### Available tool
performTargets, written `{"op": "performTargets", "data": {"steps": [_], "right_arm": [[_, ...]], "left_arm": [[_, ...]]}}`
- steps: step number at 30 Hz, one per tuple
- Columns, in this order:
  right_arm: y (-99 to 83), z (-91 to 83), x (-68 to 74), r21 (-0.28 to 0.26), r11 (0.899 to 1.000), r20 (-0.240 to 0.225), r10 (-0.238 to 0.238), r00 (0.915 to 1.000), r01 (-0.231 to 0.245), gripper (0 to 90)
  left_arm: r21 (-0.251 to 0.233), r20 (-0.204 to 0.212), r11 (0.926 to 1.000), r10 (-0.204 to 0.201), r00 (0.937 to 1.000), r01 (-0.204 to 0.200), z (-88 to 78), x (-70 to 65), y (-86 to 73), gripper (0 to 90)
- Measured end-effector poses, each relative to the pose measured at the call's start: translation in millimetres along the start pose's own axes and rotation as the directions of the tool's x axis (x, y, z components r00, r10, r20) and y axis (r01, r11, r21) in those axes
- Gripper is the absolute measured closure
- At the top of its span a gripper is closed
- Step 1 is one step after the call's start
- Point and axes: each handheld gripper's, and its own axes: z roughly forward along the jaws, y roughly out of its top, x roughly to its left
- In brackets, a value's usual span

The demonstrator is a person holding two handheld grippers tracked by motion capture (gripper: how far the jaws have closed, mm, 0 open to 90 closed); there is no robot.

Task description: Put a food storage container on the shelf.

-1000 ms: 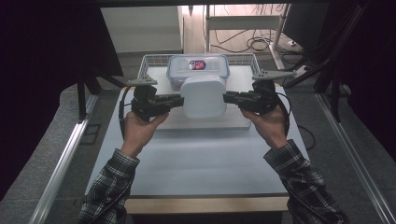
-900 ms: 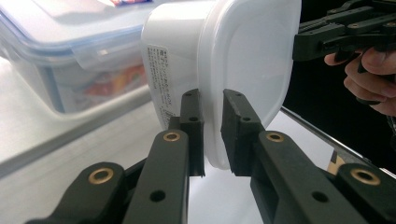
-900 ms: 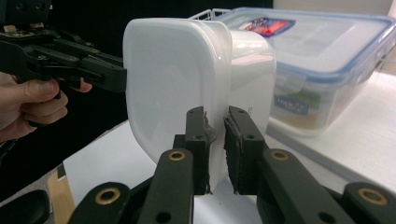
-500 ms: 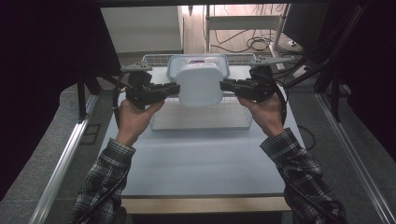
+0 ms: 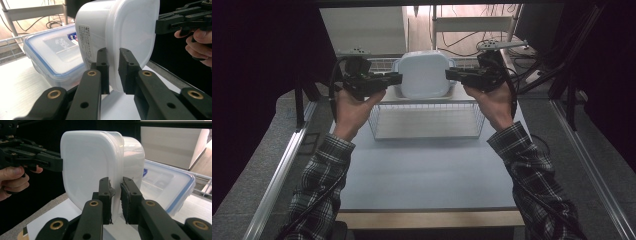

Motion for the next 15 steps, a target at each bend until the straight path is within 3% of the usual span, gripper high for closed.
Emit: {"op": "performTargets", "data": {"steps": [6,15], "right_arm": [[10.1,9.1,-7.3,-0.009,0.999,0.005,0.031,0.9995,-0.031,78.4],[16.2,15.9,-12.9,-0.008,0.999,0.028,0.044,0.9986,-0.044,77.8]], "left_arm": [[-0.015,0.0,0.9996,-0.025,0.9997,0.025,2.3,7.8,6.3,79.7],[-0.021,-0.011,0.9993,-0.031,0.9994,0.031,7.3,13.8,14.5,79.5]]}}
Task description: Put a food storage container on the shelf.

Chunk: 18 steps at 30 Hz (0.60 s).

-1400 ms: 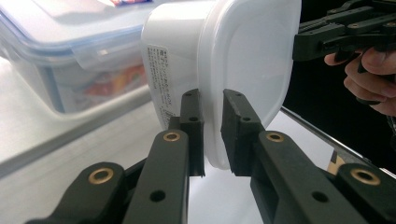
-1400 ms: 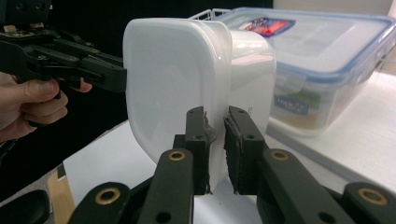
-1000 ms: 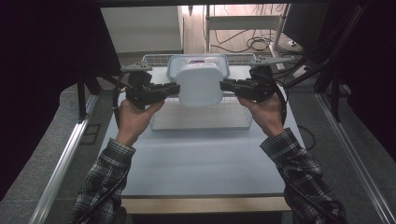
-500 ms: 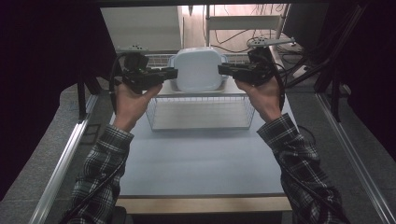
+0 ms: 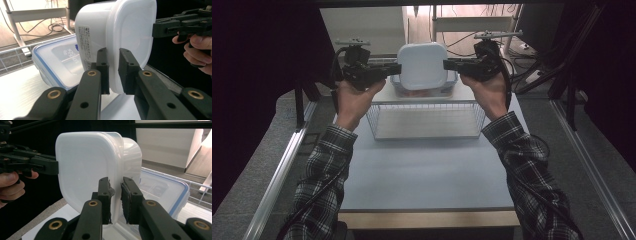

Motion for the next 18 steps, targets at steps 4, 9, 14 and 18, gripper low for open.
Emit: {"op": "performTargets", "data": {"steps": [4,9,14,18], "right_arm": [[1.8,3.9,-2.2,0.007,1.0,0.017,0.002,0.9999,-0.002,77.2],[2.9,8.4,-4.3,0.001,1.0,0.023,0.014,0.9996,-0.014,75.6],[3.3,15.9,-3.3,0.012,1.0,0.059,-0.015,0.9982,0.015,70.0],[4.7,22.1,-3.5,0.009,1.0,0.077,-0.009,0.997,0.008,67.2]], "left_arm": [[-0.001,-0.013,1.0,0.002,0.9999,-0.002,3.9,2.0,1.5,79.0],[-0.015,-0.022,0.9998,0.014,0.9997,-0.014,7.8,3.9,1.4,75.3],[-0.018,-0.061,0.9992,0.035,0.9975,-0.037,16.6,2.2,-1.7,64.8],[-0.031,-0.077,0.9992,0.02,0.9968,-0.023,21.6,4.6,-5.2,62.5]]}}
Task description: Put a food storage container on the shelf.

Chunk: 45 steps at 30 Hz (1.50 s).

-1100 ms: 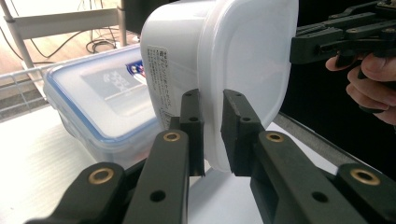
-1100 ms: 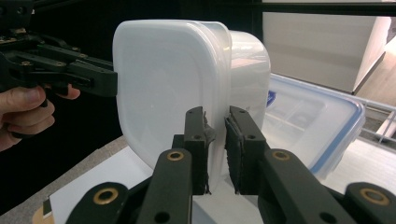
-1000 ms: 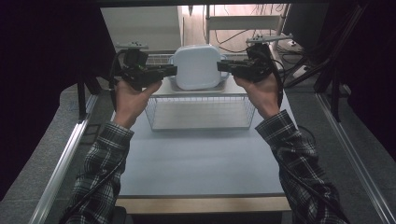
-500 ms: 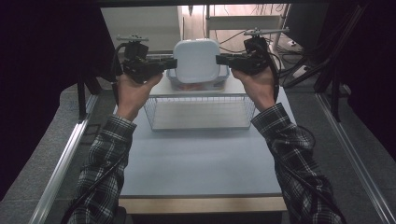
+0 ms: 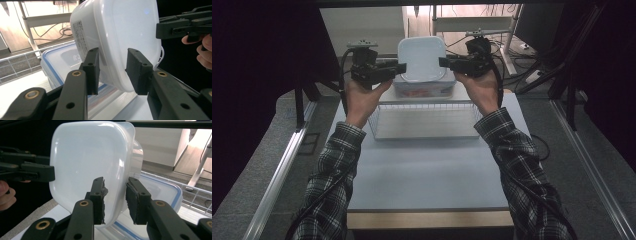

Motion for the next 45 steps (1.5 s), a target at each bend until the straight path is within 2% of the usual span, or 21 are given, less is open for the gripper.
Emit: {"op": "performTargets", "data": {"steps": [9,17,23,27,30,39,45], "right_arm": [[2.2,7.3,-1.6,0.009,1.0,0.007,0.0,1.0,0.0,61.9],[3.9,11.5,-4.2,0.016,1.0,0.003,0.009,1.0,-0.009,57.3],[6.0,15.1,-6.8,0.023,0.999,-0.004,0.03,0.9996,-0.03,54.3],[7.4,17.0,-7.3,0.015,0.999,0.014,0.036,0.9993,-0.036,53.5],[8.3,17.9,-7.3,0.015,0.999,0.028,0.031,0.9991,-0.032,54.2],[7.6,17.9,-9.8,-0.004,0.999,0.029,0.045,0.9986,-0.045,54.3],[7.5,17.3,-9.4,-0.006,0.999,0.026,0.042,0.9988,-0.042,53.1]], "left_arm": [[-0.001,-0.011,1.0,-0.002,0.9999,0.001,7.1,3.3,-0.4,55.9],[-0.02,-0.027,0.9995,-0.026,0.9993,0.026,12.4,8.1,1.4,46.8],[-0.059,-0.032,0.996,-0.069,0.9971,0.067,15.9,13.5,-0.2,39.8],[-0.082,-0.01,0.9907,-0.11,0.9939,0.109,18.3,17.8,-1.1,38.2],[-0.085,0.01,0.9885,-0.124,0.9922,0.124,20.3,18.8,0.1,38.8],[-0.073,0.024,0.99,-0.12,0.9925,0.121,28.0,16.9,6.8,39.6],[-0.073,0.053,0.9856,-0.149,0.9874,0.153,30.7,22.3,7.1,40.3]]}}
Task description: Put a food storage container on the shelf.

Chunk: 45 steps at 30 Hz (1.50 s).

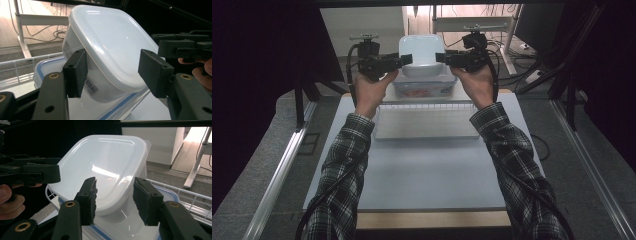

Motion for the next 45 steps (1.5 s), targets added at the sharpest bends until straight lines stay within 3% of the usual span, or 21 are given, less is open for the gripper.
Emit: {"op": "performTargets", "data": {"steps": [7,15,20,24,29,32,35,45], "right_arm": [[-0.8,-4.5,-3.7,-0.006,1.0,0.002,-0.001,1.0,0.001,48.5],[-1.1,-7.8,-7.1,-0.007,1.0,0.008,-0.008,0.9999,0.008,47.4],[-1.1,-9.1,-6.5,-0.018,1.0,-0.001,-0.02,0.9998,0.02,38.9],[-1.3,-10.7,-5.6,-0.023,0.999,-0.012,-0.03,0.9995,0.03,29.9],[-2.3,-9.8,-1.5,-0.004,0.997,-0.021,-0.072,0.9972,0.072,15.5],[-5.0,-7.7,3.0,0.022,0.994,-0.018,-0.109,0.9938,0.11,9.9],[-7.9,-7.1,6.0,0.034,0.991,-0.01,-0.13,0.9915,0.13,7.7],[-18.4,-12.1,10.2,0.042,0.986,-0.024,-0.162,0.9866,0.162,5.5]], "left_arm": [[-0.015,0.019,0.9998,-0.011,0.9998,0.012,4.0,2.2,1.5,38.6],[-0.032,-0.004,0.9989,0.035,0.9994,-0.035,-4.7,-2.2,6.9,31.4],[-0.039,-0.002,0.9973,0.062,0.9981,-0.062,-11.9,-3.8,7.2,28.2],[-0.001,0.022,0.9967,0.081,0.9965,-0.081,-13.2,-4.5,3.6,22.4],[0.047,0.019,0.9881,0.146,0.9891,-0.146,-14.8,-8.7,-2.7,15.4],[0.061,0.028,0.9859,0.154,0.9877,-0.156,-15.7,-9.1,-4.9,11.9],[0.075,0.036,0.9833,0.164,0.9859,-0.166,-16.2,-11.0,-7.1,10.3],[0.111,0.034,0.9613,0.25,0.9677,-0.252,-18.0,-22.8,-19.4,5.5]]}}
